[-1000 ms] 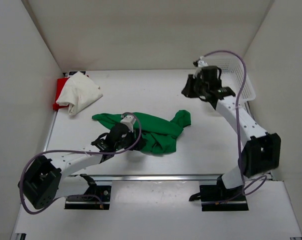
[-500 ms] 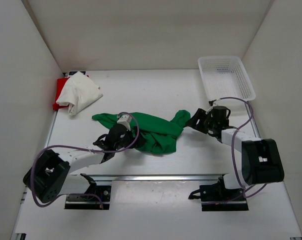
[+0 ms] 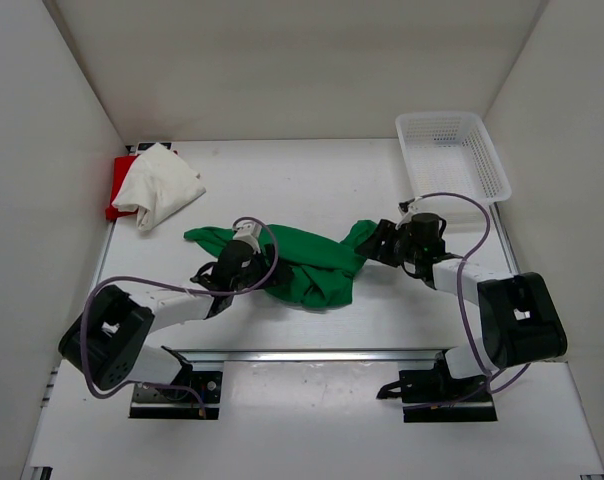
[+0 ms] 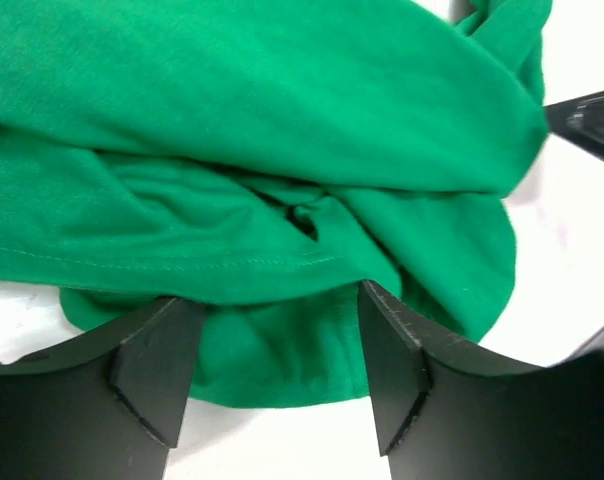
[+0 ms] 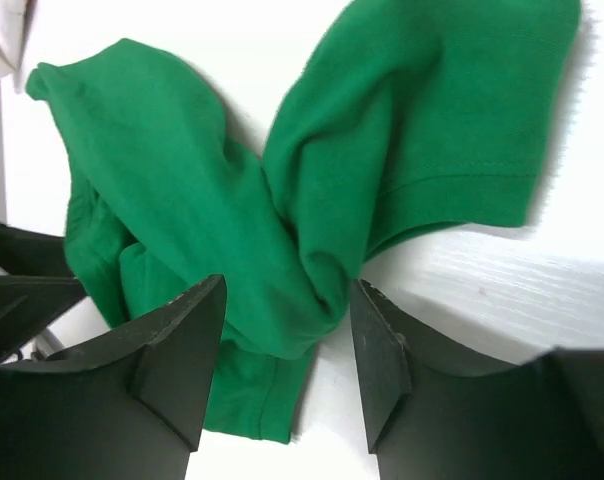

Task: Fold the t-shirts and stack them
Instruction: Flatten out the tshirt

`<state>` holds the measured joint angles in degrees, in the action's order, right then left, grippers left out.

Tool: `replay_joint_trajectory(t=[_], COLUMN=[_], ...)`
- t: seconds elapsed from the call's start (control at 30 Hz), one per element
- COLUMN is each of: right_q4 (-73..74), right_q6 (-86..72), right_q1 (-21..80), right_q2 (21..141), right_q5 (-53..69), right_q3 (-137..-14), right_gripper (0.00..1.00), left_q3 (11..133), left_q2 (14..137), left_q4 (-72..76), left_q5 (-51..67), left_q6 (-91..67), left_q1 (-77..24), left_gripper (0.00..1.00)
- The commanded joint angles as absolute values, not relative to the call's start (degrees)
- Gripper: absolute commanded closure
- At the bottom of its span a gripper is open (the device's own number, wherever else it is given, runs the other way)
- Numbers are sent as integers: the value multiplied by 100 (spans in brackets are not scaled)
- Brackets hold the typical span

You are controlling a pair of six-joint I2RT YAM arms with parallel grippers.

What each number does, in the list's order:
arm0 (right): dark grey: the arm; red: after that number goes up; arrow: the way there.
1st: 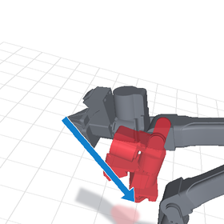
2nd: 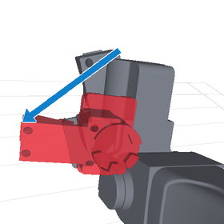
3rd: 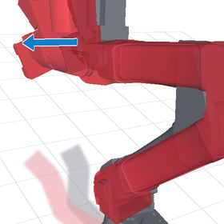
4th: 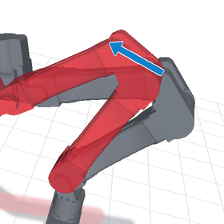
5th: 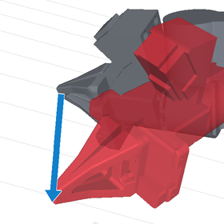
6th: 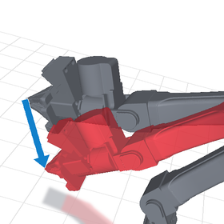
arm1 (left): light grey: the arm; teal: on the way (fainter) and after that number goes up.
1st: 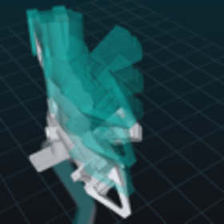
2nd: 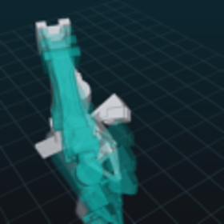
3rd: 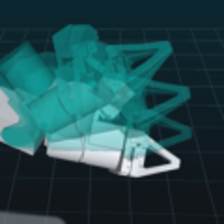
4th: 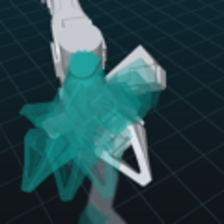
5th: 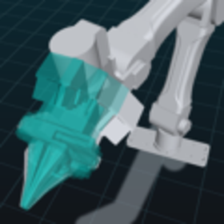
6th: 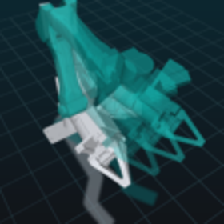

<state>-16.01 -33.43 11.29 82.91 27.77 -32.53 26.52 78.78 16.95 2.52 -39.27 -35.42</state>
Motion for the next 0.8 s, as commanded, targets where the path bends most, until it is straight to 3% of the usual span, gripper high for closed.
replay_joint_trajectory(t=[0.0, 0.23, 0.3, 0.4, 0.5, 0.53, 0.63, 0.7, 0.77], right_q4=[-1793, -1775, -1889, -1872, -1863, -1881, -1863, -1845, -1942], right_q6=[-3243, -3155, -3199, -3190, -3208, -3191, -3181, -3234, -3278], right_q1=[1169, 1178, 1186, 1205, 1283, 1257, 1292, 1292, 1327], right_q2=[8236, 8455, 8499, 8552, 8604, 8665, 8727, 8737, 8526], right_q5=[2593, 2627, 2646, 2689, 2716, 2716, 2707, 2716, 2611], right_q3=[-3165, -3190, -3208, -3269, -3287, -3322, -3358, -3367, -3340], right_gripper=[49, 54, 65, 64, 56, 57, 73, 99, 100], left_q3=[2664, 2487, 2452, 2653, 2987, 3023, 3120, 3120, 3059], left_q2=[7463, 6988, 7084, 7479, 7857, 7979, 8147, 8139, 7973], left_q4=[1872, 1608, 1731, 1714, 1644, 1661, 1714, 1801, 1828], left_q5=[334, 255, 263, 378, 501, 518, 474, 562, 659], left_q6=[-3999, -4034, -4095, -4043, -3990, -3973, -3981, -4008, -4043], left_q1=[-3586, -3560, -3542, -3472, -3419, -3436, -3428, -3332, -3226], left_gripper=[29, 28, 27, 26, 27, 30, 43, 67, 82])
